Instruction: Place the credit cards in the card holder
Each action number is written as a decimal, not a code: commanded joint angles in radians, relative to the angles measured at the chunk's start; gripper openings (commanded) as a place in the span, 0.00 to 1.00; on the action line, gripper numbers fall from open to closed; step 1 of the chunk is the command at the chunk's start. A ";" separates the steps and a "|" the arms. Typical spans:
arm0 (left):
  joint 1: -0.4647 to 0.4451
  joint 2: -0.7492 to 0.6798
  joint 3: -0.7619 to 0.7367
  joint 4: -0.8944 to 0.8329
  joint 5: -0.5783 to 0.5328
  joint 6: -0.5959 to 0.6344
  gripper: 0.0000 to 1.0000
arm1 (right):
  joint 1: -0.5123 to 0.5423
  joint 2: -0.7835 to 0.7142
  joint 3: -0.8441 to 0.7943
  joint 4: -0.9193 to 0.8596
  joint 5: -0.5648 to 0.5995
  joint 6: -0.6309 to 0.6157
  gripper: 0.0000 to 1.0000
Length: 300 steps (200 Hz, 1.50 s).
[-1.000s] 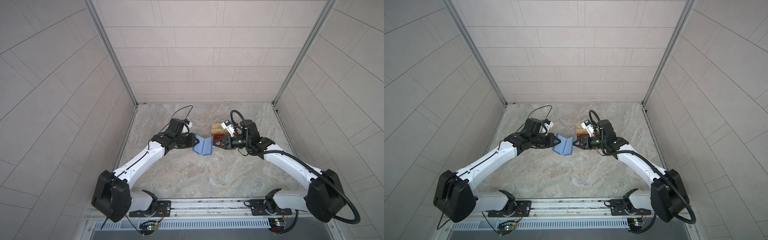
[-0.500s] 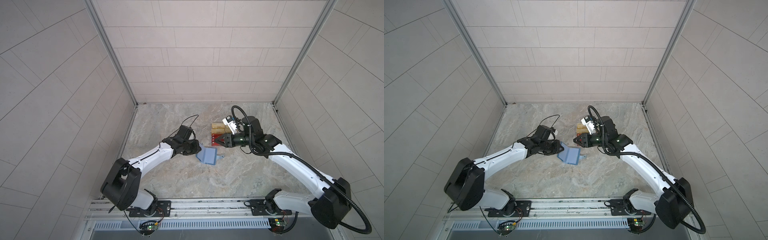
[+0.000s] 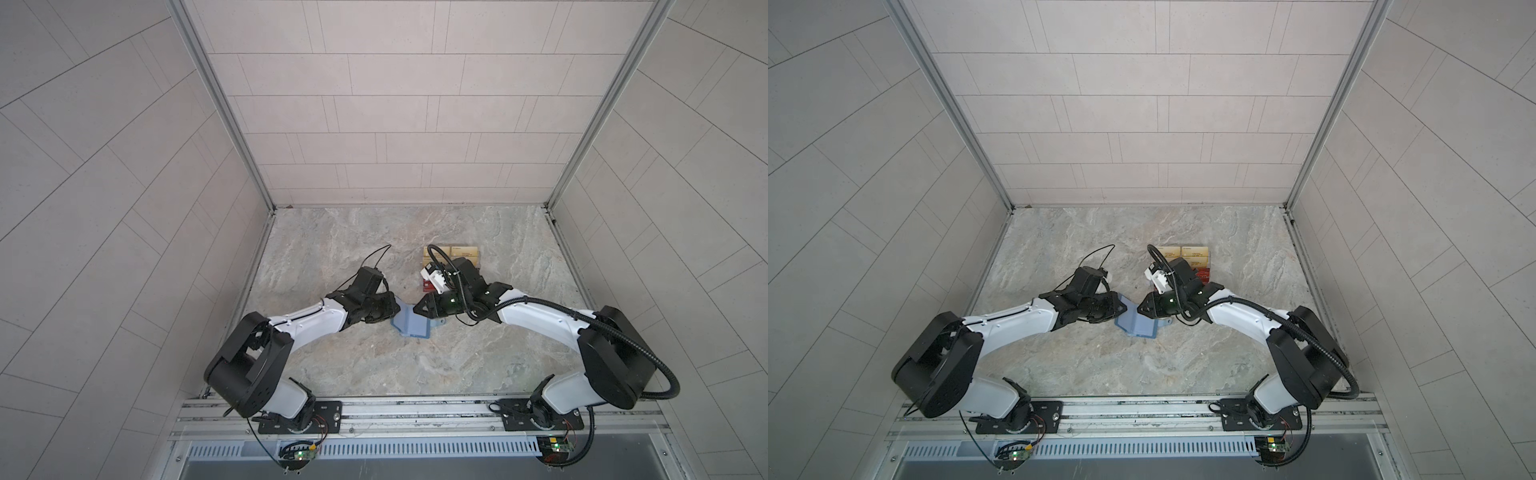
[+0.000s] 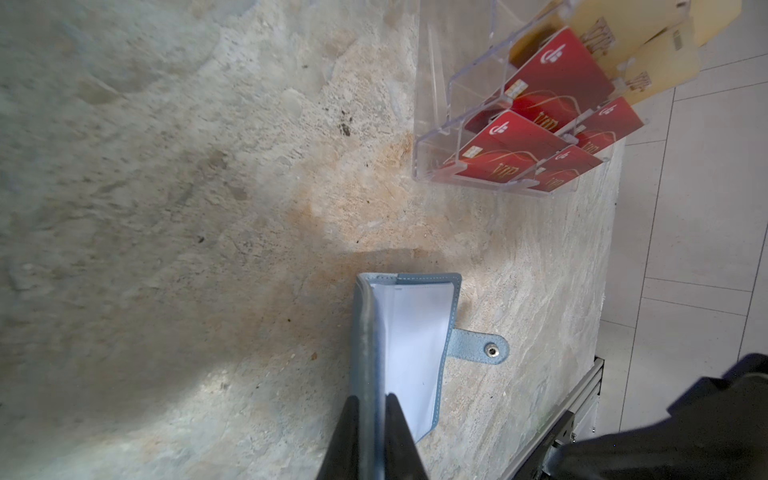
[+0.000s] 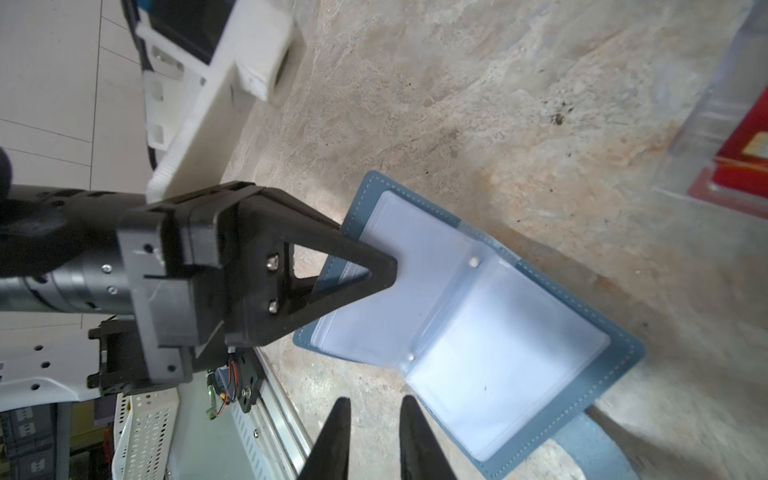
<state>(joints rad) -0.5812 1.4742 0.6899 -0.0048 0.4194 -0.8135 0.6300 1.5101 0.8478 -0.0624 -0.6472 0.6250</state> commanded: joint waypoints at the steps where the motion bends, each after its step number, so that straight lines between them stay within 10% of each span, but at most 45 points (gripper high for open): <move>1: -0.002 0.018 -0.030 0.074 0.013 -0.013 0.05 | 0.011 0.046 -0.025 0.095 0.031 -0.007 0.23; 80: 0.055 -0.028 -0.003 -0.133 -0.056 0.124 0.49 | 0.011 0.219 -0.026 0.139 0.010 -0.050 0.17; 145: 0.000 -0.155 0.156 -0.437 -0.153 0.202 0.42 | 0.033 0.192 0.016 0.091 0.017 -0.047 0.17; 300: -0.083 0.018 0.033 -0.072 0.015 0.000 0.22 | -0.013 0.210 0.031 0.166 -0.039 0.070 0.15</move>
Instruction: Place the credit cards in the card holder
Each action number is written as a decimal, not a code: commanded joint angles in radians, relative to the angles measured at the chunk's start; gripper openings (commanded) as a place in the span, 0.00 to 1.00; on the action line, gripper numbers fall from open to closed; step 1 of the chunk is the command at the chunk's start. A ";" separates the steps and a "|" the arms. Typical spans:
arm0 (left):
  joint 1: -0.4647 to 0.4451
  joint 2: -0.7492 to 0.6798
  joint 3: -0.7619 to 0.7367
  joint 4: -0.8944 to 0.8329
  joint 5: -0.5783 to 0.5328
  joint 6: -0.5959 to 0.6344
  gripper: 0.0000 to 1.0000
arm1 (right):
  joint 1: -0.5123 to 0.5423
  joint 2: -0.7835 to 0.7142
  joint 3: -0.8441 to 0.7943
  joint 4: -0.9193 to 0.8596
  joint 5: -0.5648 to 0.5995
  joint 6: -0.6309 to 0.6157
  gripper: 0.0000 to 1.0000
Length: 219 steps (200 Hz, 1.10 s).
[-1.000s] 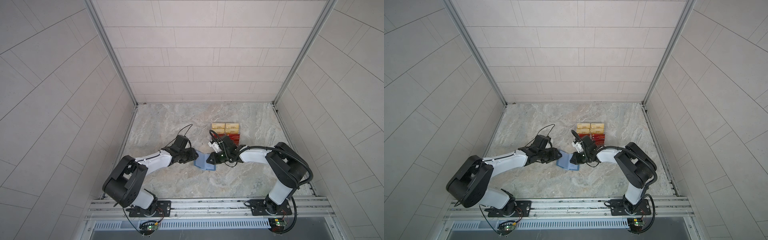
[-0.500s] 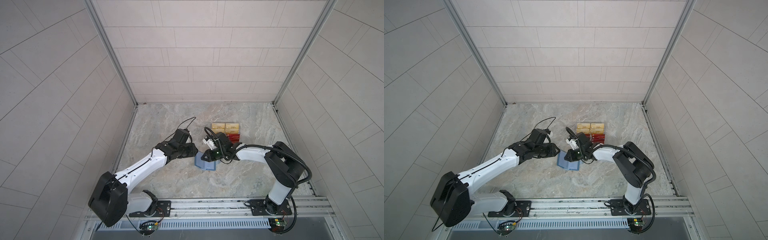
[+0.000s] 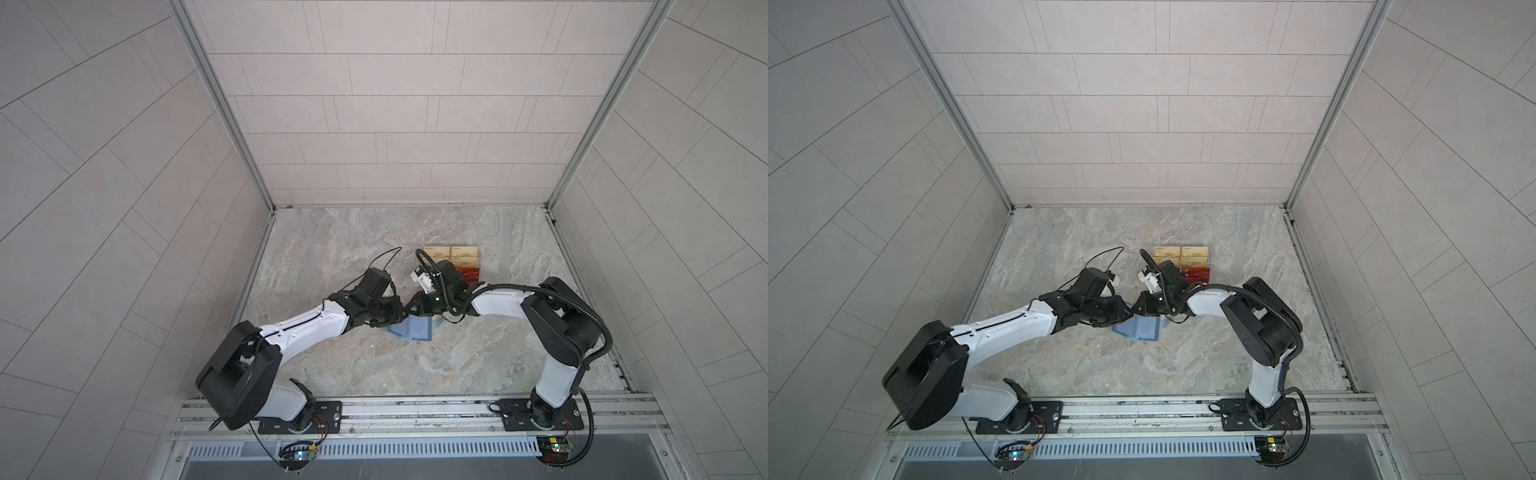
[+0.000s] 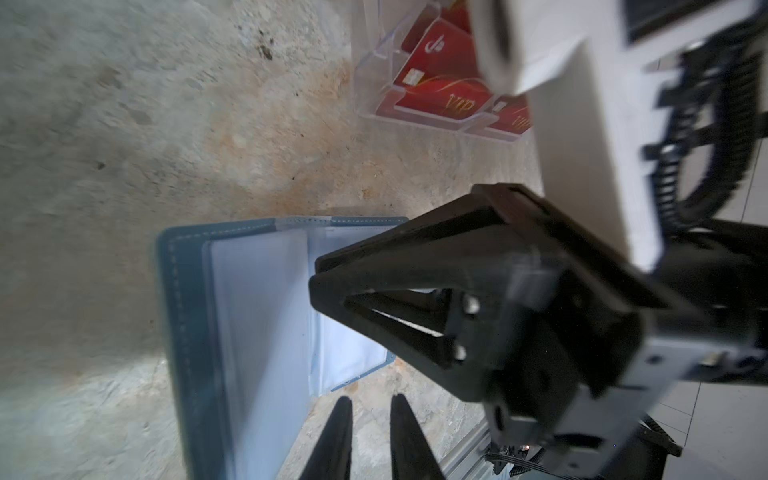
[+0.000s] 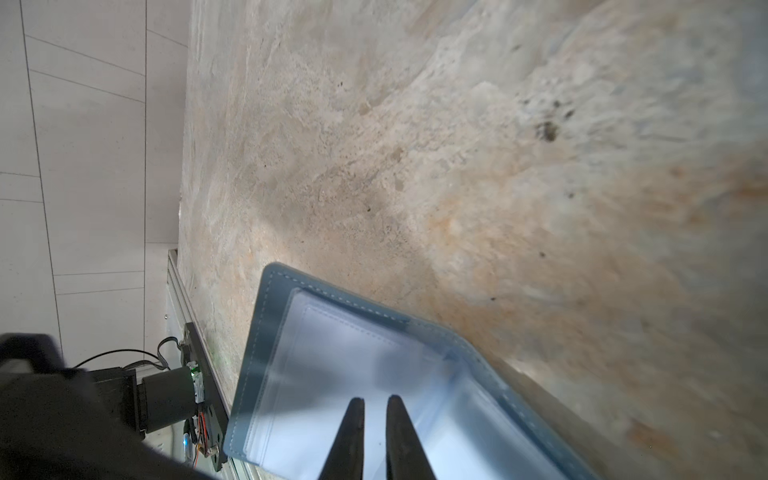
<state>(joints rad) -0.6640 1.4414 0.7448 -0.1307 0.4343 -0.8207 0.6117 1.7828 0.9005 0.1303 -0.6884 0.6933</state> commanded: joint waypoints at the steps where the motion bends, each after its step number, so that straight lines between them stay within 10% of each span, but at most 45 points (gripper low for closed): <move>1: 0.000 0.052 -0.022 0.054 0.000 0.008 0.22 | 0.006 -0.065 -0.023 -0.028 0.002 0.002 0.15; 149: 0.003 0.123 -0.082 -0.044 -0.149 0.145 0.23 | 0.003 -0.095 -0.147 -0.183 0.174 -0.092 0.12; 219: 0.001 0.025 0.030 -0.047 -0.013 0.108 0.34 | 0.002 -0.146 -0.145 -0.190 0.178 -0.084 0.12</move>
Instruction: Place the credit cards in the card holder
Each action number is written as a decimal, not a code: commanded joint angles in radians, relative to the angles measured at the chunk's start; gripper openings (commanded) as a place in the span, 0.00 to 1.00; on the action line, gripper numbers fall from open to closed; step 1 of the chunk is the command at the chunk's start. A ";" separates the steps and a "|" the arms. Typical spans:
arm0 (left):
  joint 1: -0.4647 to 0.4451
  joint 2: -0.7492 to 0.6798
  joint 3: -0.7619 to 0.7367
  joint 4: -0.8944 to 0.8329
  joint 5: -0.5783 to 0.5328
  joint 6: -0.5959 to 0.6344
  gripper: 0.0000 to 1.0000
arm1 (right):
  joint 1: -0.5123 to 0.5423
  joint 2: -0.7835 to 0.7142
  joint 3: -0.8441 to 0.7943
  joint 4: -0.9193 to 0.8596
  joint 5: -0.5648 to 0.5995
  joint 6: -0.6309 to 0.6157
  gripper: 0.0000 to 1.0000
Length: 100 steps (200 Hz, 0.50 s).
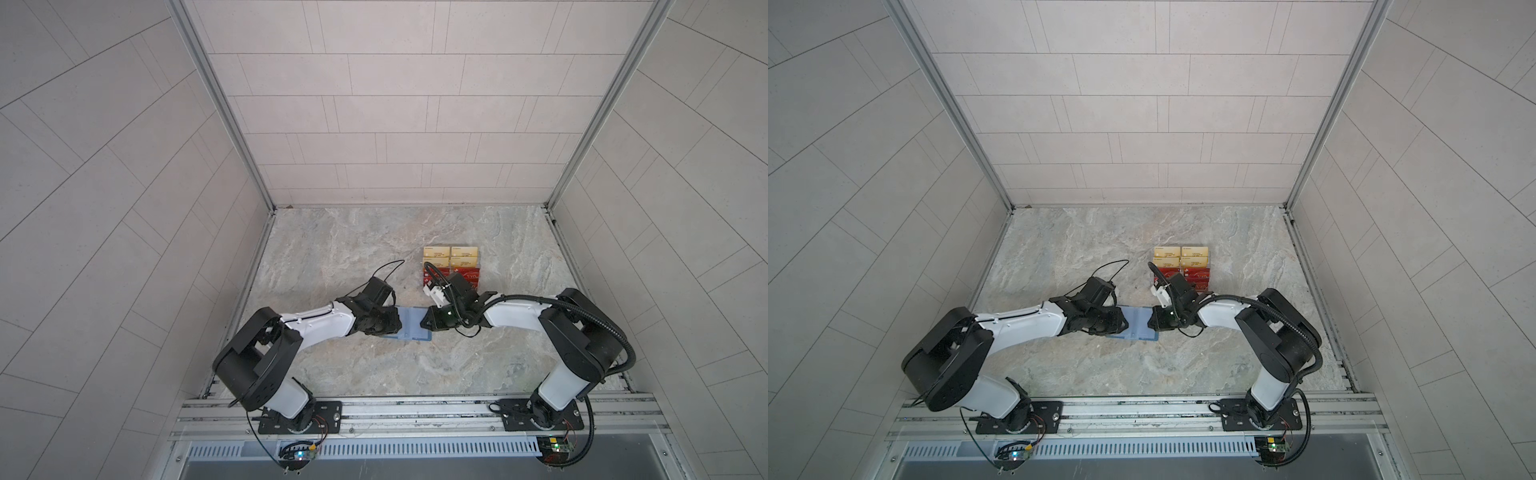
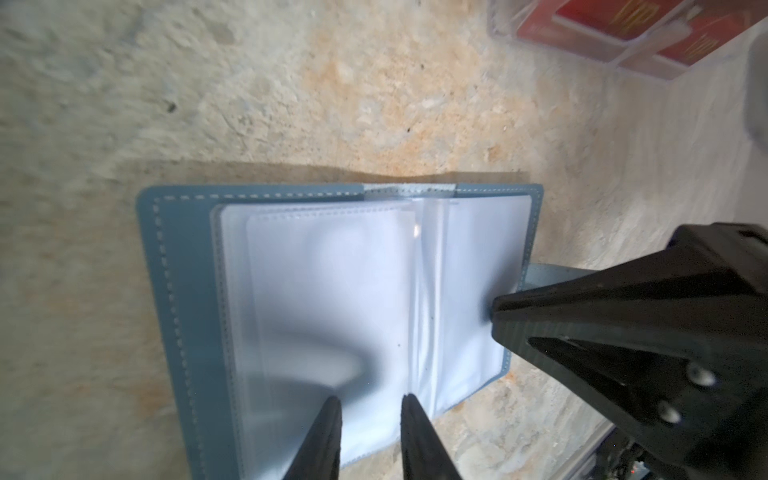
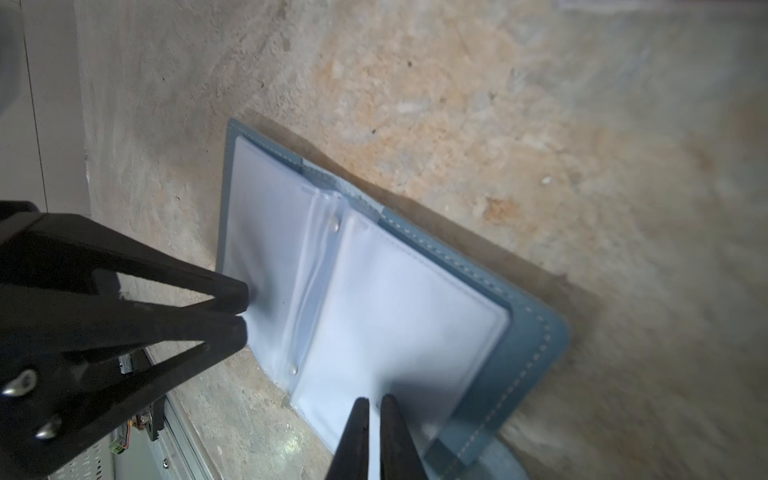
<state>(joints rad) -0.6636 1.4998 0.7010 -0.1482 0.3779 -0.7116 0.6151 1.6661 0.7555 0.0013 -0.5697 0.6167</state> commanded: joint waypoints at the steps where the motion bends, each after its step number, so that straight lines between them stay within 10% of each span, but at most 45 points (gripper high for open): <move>1: 0.002 -0.031 0.078 -0.031 0.046 -0.001 0.34 | -0.001 -0.031 0.000 -0.061 0.059 -0.007 0.12; 100: 0.001 0.192 0.202 0.008 0.205 0.031 0.35 | -0.001 -0.037 -0.003 -0.059 0.079 -0.013 0.09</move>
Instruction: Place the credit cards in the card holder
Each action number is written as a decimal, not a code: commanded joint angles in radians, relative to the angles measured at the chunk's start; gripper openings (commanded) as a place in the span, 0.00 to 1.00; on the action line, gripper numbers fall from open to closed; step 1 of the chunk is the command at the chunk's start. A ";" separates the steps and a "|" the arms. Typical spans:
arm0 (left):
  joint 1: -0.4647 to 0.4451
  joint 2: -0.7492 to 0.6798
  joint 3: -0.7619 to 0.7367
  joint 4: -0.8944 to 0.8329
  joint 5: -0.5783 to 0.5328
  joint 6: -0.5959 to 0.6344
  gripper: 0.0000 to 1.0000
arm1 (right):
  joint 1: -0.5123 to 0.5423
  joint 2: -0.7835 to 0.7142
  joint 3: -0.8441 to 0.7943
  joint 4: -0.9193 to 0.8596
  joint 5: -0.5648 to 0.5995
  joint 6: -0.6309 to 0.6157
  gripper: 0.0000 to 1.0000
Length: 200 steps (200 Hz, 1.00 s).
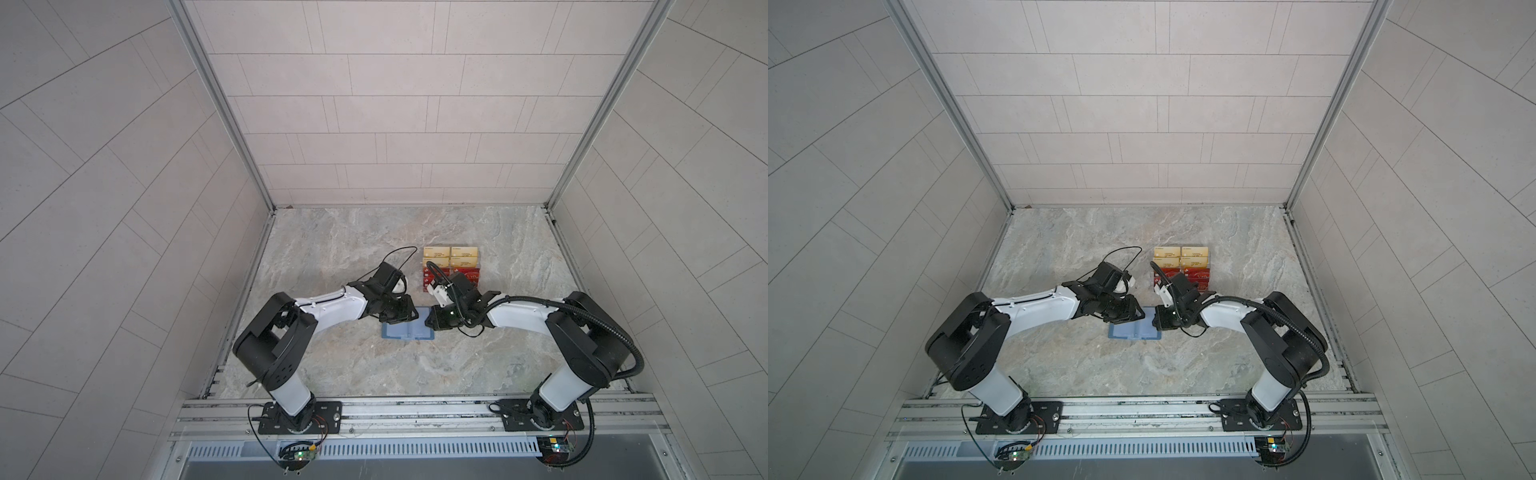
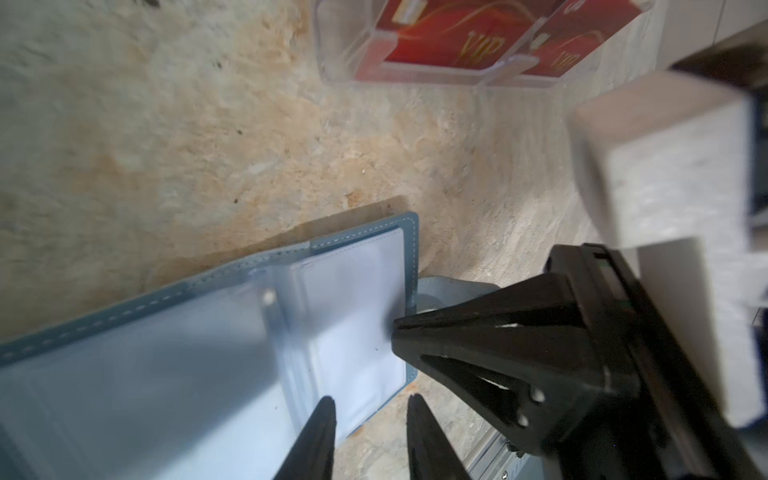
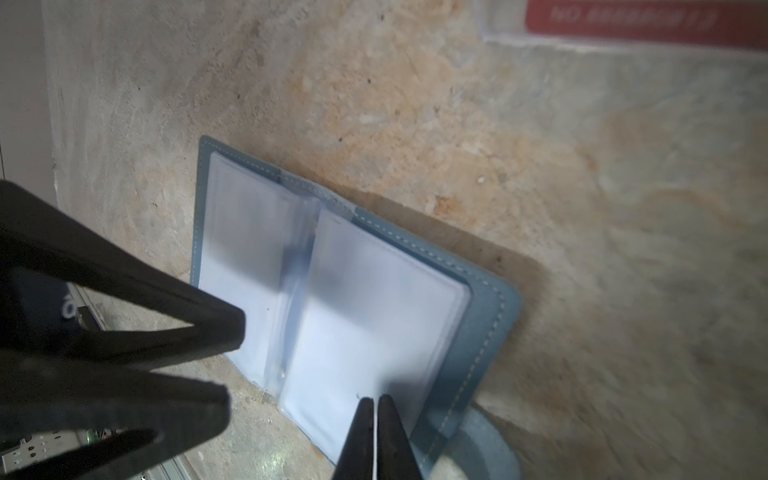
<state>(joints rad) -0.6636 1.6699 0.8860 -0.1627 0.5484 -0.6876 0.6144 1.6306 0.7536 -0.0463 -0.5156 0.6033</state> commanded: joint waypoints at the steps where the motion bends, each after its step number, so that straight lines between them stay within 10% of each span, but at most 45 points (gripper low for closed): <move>1: 0.001 0.023 0.016 0.025 0.036 0.007 0.35 | -0.001 -0.002 -0.001 -0.011 0.025 0.001 0.09; 200: 0.025 0.103 -0.015 0.163 0.125 -0.026 0.36 | -0.001 0.026 0.019 -0.026 0.021 -0.005 0.08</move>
<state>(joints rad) -0.6415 1.7679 0.8898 -0.0517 0.6430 -0.7006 0.6144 1.6375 0.7555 -0.0536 -0.5091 0.6033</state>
